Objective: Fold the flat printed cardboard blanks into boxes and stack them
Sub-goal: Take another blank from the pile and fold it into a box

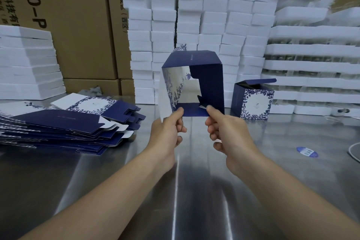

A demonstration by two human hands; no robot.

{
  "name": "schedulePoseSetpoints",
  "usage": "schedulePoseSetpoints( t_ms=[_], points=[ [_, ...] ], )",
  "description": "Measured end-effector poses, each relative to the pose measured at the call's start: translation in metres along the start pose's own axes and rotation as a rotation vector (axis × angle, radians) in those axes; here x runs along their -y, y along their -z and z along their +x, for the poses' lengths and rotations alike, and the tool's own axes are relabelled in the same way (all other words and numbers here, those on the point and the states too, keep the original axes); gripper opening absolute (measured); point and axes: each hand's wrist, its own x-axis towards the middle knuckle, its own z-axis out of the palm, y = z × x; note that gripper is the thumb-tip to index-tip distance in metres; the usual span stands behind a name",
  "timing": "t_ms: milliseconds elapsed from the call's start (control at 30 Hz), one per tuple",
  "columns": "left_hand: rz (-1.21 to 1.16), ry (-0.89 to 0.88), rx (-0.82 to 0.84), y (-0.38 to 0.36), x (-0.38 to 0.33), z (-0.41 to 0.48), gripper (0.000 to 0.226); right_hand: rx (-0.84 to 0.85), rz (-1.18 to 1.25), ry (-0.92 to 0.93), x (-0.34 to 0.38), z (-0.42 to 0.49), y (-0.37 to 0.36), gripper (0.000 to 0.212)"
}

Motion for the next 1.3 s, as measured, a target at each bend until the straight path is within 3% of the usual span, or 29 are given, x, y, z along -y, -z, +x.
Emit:
schedulePoseSetpoints(
  t_ms=[300, 433, 700, 900, 1033, 1167, 1300],
  points=[
    [-0.060, 0.090, 0.050, 0.002, -0.002, 0.000, 0.047, -0.023, 0.077, 0.063, -0.001, 0.000, -0.001, 0.037],
    [-0.038, 0.067, 0.136, -0.002, 0.002, -0.001, 0.056, 0.033, 0.097, 0.055, 0.000, -0.002, -0.001, 0.037],
    [-0.032, 0.057, 0.228, -0.003, 0.001, -0.003, 0.055, 0.232, 0.026, 0.025, -0.002, -0.008, -0.007, 0.041],
    [0.040, 0.022, 0.298, -0.007, 0.002, -0.011, 0.057, 0.265, 0.048, 0.055, -0.002, -0.009, -0.006, 0.045],
    [0.075, -0.001, 0.254, -0.009, 0.001, -0.012, 0.060, 0.258, -0.074, 0.017, -0.001, -0.008, -0.005, 0.043],
    [0.073, -0.010, 0.188, -0.004, -0.003, -0.006, 0.060, 0.170, -0.033, -0.005, 0.005, -0.003, 0.003, 0.041],
    [0.055, 0.037, 0.157, 0.000, -0.005, -0.005, 0.055, 0.187, -0.030, -0.003, 0.005, -0.001, 0.004, 0.038]
  ],
)
